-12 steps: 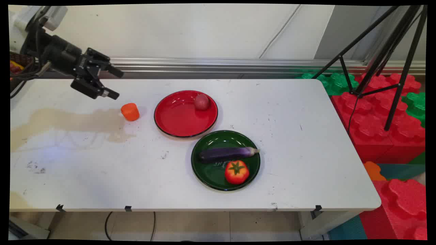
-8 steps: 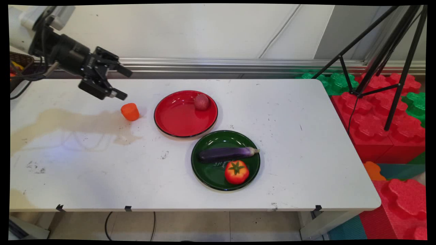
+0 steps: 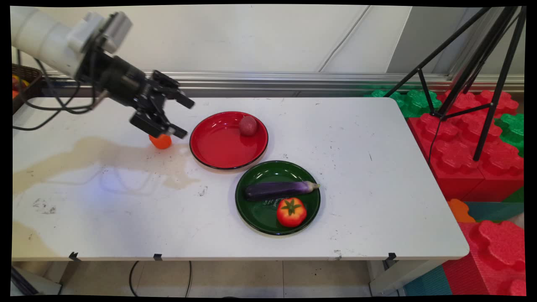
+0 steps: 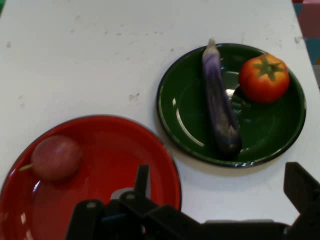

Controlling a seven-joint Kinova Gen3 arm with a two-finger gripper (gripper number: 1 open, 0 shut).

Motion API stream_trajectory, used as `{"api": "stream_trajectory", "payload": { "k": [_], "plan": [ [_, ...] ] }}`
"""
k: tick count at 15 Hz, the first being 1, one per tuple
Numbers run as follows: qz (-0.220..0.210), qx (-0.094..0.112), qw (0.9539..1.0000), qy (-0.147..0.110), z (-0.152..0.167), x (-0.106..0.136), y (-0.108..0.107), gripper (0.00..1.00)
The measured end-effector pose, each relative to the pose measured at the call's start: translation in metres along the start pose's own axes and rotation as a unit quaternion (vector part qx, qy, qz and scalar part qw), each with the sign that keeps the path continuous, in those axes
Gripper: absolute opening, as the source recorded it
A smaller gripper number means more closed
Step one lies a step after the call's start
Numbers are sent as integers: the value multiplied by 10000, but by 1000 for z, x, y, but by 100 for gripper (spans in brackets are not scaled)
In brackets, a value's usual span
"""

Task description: Pick up the eggplant from the green plate

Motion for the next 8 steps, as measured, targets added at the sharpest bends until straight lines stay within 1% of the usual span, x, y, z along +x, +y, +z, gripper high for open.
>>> {"api": "stream_trajectory", "payload": {
  "k": [2,8],
  "plan": [
    [55,-75,10000,-11,15,5,2,100],
    [267,-354,9988,-186,82,17,6,100]
  ]
}}
